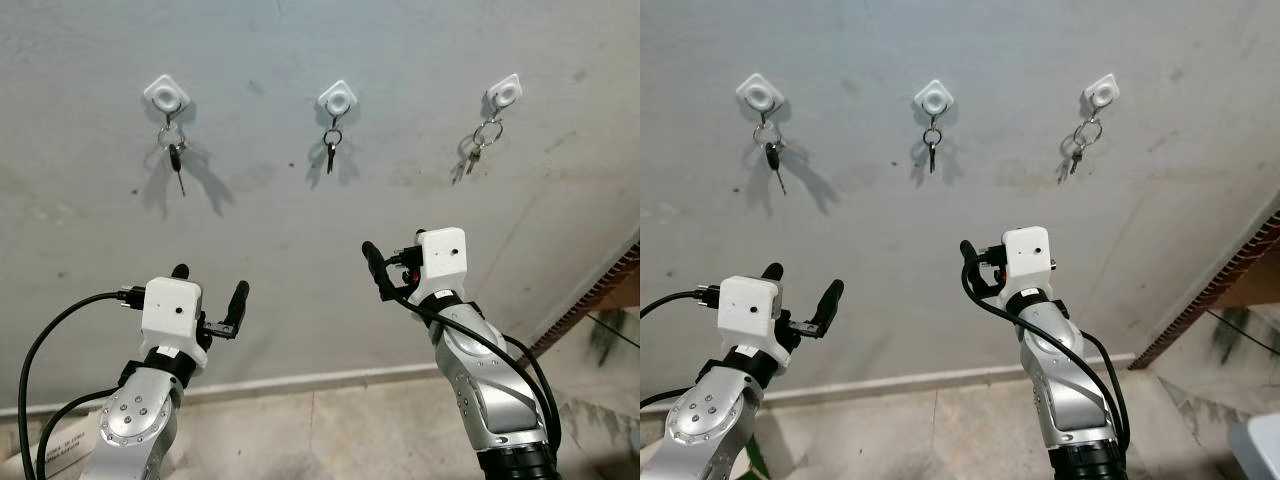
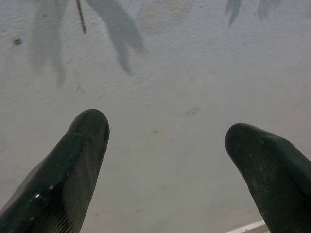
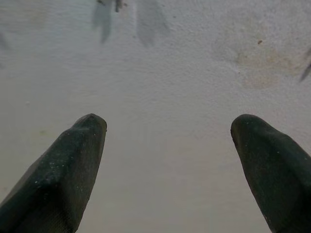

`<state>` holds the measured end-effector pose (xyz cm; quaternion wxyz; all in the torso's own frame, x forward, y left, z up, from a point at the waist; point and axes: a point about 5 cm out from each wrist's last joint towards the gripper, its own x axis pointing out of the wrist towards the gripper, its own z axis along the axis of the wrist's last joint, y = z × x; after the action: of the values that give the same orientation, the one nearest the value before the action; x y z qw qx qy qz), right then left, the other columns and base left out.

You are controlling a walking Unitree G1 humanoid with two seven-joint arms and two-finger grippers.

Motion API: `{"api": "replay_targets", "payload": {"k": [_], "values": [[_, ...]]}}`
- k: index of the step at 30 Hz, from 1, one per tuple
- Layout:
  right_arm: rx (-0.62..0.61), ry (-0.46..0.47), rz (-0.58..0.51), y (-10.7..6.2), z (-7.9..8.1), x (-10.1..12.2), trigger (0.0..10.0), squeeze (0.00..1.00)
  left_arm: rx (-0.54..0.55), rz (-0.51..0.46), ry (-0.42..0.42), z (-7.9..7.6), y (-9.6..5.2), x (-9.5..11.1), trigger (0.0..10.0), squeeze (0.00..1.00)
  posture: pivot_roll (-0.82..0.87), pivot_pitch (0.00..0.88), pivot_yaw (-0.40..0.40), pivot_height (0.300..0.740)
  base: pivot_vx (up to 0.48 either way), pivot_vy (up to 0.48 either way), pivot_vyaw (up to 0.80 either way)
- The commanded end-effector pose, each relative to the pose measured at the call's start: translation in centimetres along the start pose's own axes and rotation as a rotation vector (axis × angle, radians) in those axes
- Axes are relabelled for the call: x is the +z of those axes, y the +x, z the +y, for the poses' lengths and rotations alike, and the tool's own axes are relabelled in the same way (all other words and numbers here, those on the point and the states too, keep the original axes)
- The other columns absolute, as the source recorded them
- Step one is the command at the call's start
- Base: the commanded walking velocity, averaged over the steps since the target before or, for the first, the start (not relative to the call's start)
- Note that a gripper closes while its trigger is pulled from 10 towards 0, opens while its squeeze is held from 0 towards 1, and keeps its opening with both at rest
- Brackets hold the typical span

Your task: Hang keys on a hook

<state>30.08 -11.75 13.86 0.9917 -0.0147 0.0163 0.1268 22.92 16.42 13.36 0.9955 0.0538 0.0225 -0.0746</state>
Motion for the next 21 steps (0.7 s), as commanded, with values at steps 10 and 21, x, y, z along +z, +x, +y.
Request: {"api": "replay_targets", "payload": {"k": [10,21], "values": [[-0.014,0.001,-0.020,0.04,-0.39,0.42,10.0,0.00,-0.005,0.002,0.011,-0.03,0.20,-0.08,10.0,0.00,0.08,0.000,-0.024,0.740,-0.277,0.000,0.00],[-0.015,-0.003,-0.026,0.20,-0.50,0.55,10.0,0.00,-0.007,-0.004,0.014,-0.10,0.43,-0.02,10.0,0.00,0.08,0.000,-0.024,0.740,-0.279,-0.122,0.00]]}}
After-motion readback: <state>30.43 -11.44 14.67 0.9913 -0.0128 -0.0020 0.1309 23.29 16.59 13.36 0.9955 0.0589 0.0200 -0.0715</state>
